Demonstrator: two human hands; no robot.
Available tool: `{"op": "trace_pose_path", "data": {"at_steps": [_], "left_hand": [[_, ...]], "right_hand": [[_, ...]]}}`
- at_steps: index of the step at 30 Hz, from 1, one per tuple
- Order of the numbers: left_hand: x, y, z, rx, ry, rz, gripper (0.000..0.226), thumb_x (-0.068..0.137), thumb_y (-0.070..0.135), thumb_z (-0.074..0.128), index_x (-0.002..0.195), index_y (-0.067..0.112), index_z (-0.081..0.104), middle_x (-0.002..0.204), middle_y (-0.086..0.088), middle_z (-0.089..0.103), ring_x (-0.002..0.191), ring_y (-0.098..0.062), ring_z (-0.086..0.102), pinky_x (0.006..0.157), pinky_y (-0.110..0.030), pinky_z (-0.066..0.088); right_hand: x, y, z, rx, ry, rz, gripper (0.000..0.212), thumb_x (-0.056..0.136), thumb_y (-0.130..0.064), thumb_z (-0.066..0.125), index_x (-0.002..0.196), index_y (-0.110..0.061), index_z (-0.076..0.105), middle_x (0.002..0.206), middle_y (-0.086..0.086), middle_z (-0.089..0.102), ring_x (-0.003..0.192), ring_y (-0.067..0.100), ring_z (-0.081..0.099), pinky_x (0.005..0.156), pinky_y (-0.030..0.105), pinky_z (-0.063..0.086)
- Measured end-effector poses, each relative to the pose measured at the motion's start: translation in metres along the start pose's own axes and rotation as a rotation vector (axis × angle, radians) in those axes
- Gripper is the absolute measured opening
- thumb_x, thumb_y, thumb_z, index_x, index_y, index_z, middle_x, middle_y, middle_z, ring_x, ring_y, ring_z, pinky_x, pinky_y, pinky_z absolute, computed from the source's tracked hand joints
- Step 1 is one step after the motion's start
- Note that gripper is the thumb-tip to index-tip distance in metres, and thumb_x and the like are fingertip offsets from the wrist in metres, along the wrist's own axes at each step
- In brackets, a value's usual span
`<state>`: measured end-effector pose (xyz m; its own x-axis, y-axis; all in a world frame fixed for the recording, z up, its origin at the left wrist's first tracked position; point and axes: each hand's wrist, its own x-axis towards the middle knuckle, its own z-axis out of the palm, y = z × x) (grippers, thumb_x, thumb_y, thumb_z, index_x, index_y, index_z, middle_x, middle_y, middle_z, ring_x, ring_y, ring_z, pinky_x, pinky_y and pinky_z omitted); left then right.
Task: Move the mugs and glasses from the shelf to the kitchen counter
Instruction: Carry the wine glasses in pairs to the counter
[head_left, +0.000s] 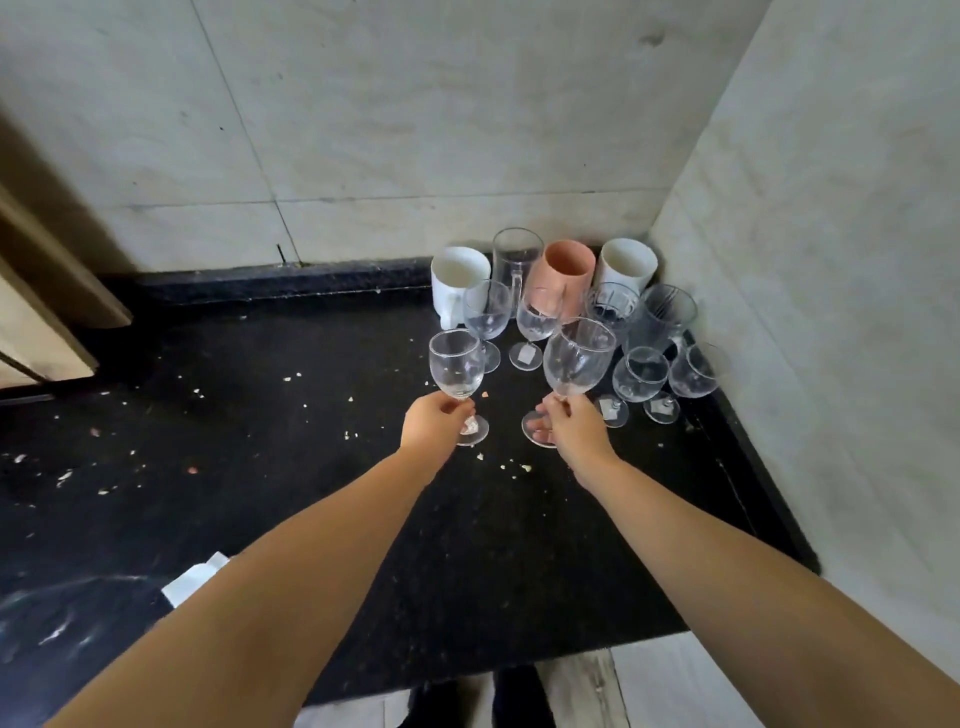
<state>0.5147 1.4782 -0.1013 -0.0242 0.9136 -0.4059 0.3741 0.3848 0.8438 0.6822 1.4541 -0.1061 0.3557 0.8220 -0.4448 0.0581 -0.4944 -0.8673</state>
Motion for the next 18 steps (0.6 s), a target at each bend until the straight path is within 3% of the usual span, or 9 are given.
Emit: {"op": "trace_pose_path", "data": {"at_steps": [3,8,13,16,18], "left_hand": [[0.014,0.002,0.014,-0.038,-0.002,-0.027,0.015,0.090,0.019,0.062,0.096,0.009,0.071,0.073,0.007,0.063,0.067,-0.005,0.055,0.062,-0.017,0.042],[0.029,-0.002,0.035,-0.028,0.009,-0.072,0.020,0.089,0.022,0.064,0.098,0.006,0.071,0.080,0.000,0.066,0.074,-0.012,0.058,0.061,-0.020,0.042],[0.039,-0.011,0.049,0.005,0.027,-0.096,0.023,0.090,0.025,0.062,0.092,0.004,0.071,0.068,0.003,0.061,0.060,-0.008,0.051,0.055,-0.022,0.039],[0.039,-0.013,0.052,0.003,0.046,-0.119,0.023,0.089,0.022,0.060,0.087,0.000,0.068,0.065,0.000,0.058,0.066,-0.016,0.051,0.054,-0.025,0.038],[0.039,-0.013,0.054,0.003,0.044,-0.117,0.014,0.089,0.017,0.059,0.080,0.008,0.066,0.068,0.001,0.059,0.070,-0.015,0.053,0.055,-0.023,0.039]], "right_hand": [[0.024,0.006,0.006,-0.031,-0.019,-0.038,0.015,0.101,-0.011,0.040,0.091,-0.008,0.052,0.086,0.004,0.058,0.073,0.014,0.061,0.076,0.033,0.056],[0.046,0.017,0.011,-0.032,-0.091,-0.045,0.017,0.101,-0.008,0.039,0.113,-0.016,0.049,0.090,-0.003,0.059,0.085,0.018,0.063,0.085,0.035,0.055],[0.058,0.024,0.012,-0.075,-0.125,-0.053,0.029,0.100,-0.005,0.039,0.127,0.000,0.048,0.101,0.003,0.059,0.096,0.023,0.063,0.090,0.038,0.054],[0.061,0.027,0.011,-0.094,-0.136,-0.057,0.030,0.100,-0.007,0.039,0.129,-0.003,0.047,0.090,-0.008,0.059,0.093,0.023,0.065,0.092,0.042,0.054],[0.063,0.029,0.012,-0.105,-0.140,-0.054,0.031,0.100,-0.008,0.039,0.130,-0.005,0.047,0.086,-0.011,0.059,0.090,0.020,0.064,0.094,0.044,0.053]]}}
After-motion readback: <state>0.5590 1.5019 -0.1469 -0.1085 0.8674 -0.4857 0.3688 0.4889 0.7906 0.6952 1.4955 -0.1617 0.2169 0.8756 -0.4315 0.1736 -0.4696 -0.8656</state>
